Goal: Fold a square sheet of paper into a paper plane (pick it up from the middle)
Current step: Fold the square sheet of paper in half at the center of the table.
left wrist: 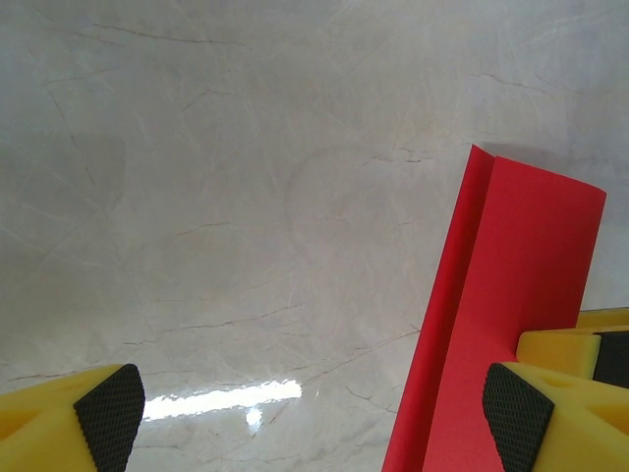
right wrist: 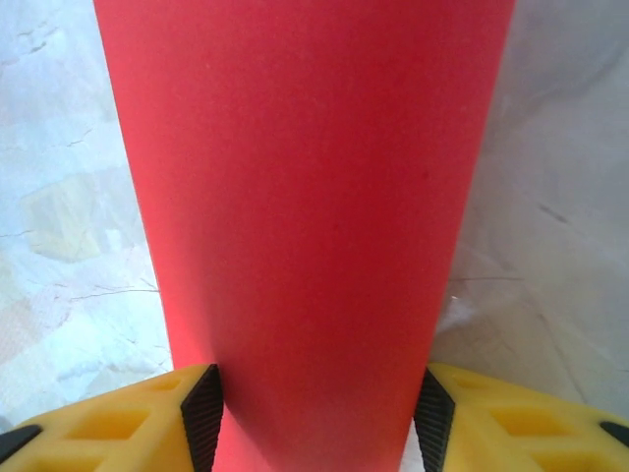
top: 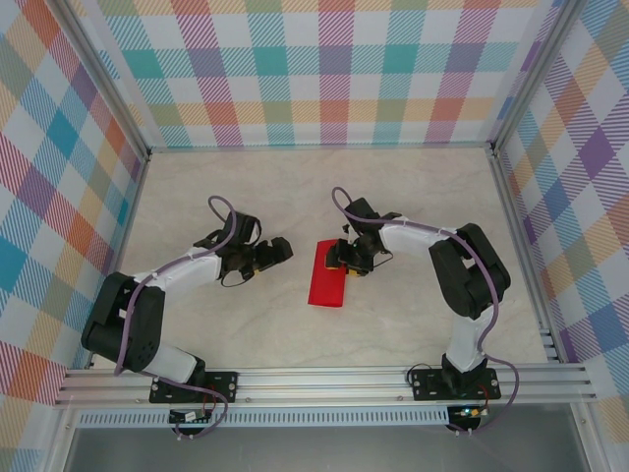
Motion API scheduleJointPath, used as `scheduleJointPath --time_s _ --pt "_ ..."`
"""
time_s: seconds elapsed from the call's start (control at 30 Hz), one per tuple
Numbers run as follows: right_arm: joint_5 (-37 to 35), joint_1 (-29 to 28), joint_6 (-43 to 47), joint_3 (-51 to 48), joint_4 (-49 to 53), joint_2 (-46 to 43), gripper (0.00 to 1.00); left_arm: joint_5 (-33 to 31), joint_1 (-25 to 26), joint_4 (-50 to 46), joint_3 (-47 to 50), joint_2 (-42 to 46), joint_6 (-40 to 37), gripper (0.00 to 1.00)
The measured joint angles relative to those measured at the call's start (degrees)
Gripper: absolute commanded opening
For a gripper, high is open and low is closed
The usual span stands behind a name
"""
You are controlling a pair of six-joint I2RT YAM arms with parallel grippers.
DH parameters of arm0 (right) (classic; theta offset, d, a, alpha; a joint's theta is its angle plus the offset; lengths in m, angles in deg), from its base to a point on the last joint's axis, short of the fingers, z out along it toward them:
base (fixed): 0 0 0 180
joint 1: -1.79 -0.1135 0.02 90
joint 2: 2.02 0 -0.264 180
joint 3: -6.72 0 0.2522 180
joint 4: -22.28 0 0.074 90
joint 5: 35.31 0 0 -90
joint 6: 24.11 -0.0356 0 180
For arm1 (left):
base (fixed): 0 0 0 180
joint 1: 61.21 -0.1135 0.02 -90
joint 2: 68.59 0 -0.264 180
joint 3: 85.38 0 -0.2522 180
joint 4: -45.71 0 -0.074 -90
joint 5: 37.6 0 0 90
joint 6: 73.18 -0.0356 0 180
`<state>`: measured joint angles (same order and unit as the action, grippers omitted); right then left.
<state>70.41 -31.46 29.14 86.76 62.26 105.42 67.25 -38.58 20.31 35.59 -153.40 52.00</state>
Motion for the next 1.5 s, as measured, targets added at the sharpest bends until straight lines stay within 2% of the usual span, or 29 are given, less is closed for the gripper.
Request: scheduleJointPath --time_s 0.37,0.6,0.97,1.17,1.5 --pt "-2.1 -0.1 -1.6 1.3 2.0 0.7 0.56 0.3 1.6 1.6 -0.5 -2.3 1.8 0.87" --pt "-2.3 -0.5 -3.3 3.6 4.5 2.3 0.57 2.6 3.0 5.5 -0.5 -3.7 4.0 0.79" --pt "-5.7 -2.1 -3.5 8.0 9.6 5.1 0.6 3.6 3.1 10.7 0.0 -4.7 5.2 0.73" --pt "-7.4 -2.9 -4.0 10.4 12.1 6.6 0.62 3.8 3.1 11.2 0.1 -5.7 5.5 0.65" --pt "-7.8 -3.2 -6.1 12.6 14.3 8.3 0.64 3.8 3.2 12.0 0.1 -6.6 5.6 0.59"
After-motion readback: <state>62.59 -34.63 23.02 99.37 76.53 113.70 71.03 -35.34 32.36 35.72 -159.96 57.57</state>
